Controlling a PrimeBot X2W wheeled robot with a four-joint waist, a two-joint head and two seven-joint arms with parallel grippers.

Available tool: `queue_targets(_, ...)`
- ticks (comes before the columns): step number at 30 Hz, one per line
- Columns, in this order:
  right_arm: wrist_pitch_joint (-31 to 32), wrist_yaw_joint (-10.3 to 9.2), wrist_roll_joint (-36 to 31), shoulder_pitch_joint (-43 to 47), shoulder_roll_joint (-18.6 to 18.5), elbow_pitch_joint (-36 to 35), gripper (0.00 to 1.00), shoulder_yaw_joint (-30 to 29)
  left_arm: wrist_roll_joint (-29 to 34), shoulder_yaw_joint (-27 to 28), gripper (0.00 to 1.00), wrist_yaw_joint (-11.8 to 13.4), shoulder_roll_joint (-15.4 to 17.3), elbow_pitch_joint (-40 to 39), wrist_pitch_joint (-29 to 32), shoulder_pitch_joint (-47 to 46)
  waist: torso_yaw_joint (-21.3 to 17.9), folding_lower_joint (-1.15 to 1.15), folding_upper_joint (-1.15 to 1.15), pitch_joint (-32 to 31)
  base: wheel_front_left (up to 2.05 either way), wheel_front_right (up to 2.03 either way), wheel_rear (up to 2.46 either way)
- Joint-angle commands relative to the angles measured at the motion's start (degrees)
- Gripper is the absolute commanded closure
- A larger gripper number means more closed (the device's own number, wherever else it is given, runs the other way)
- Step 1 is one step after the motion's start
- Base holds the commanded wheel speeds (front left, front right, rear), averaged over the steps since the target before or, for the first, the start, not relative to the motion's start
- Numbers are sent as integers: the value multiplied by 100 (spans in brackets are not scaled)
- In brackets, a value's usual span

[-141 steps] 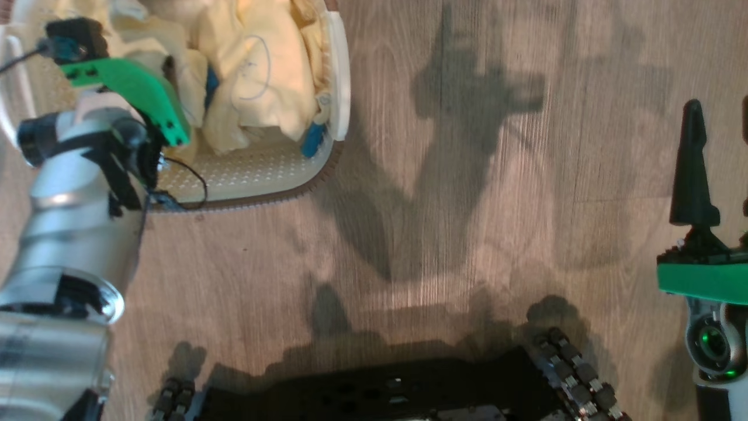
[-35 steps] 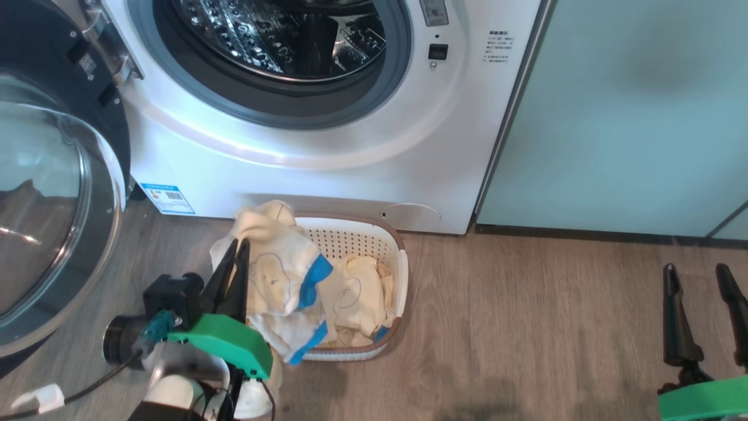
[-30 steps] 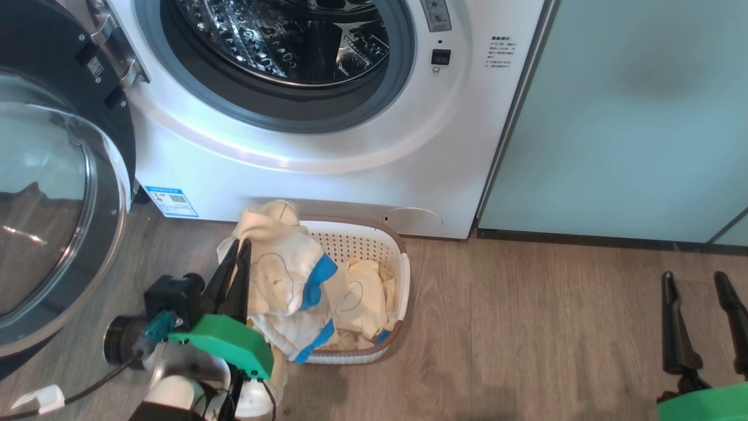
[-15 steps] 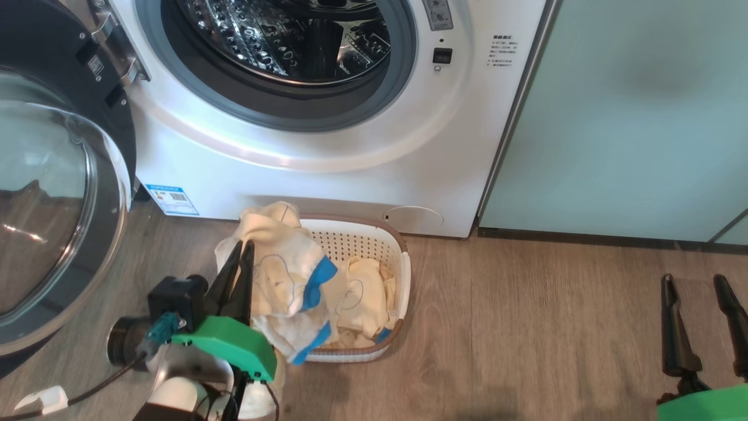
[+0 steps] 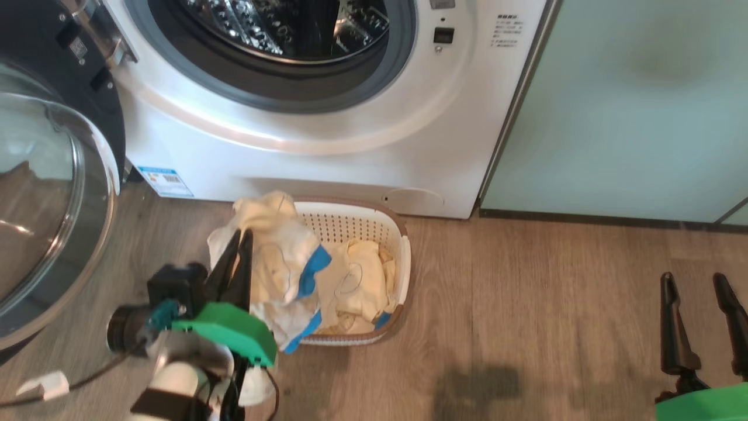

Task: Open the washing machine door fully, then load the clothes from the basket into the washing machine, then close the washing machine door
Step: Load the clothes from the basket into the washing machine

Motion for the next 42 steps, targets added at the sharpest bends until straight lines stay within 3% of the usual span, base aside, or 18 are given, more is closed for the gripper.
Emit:
queue_targets(1, -72, -16, 30, -192, -72, -225, 0, 88, -45, 243, 100, -3, 96, -190, -55, -377, 20, 0, 0, 61, 0, 0, 0)
queue_targets(13, -241, -16, 140, -540, -49, -209, 0, 87, -209, 379, 100, -111, 76, 323, -168, -1458, -56, 0, 0, 1019, 0, 0, 0)
queue_targets(20, -361, -16, 209, -859, -70, -143, 0, 164, -254, 549, 100, -172, 230, 643, -179, -2271, -269, 0, 0, 1652, 0, 0, 0)
queue_targets(29, -527, -16, 386, -1228, -22, 129, 0, 347, -360, 764, 100, -337, 661, 1110, 227, -3457, -696, 0, 0, 2287, 0, 0, 0)
queue_targets(42, -583, -16, 636, -1648, 81, 343, 0, 534, -441, 808, 100, -671, 1494, 1849, 1525, -5090, -1295, 0, 0, 2853, 0, 0, 0)
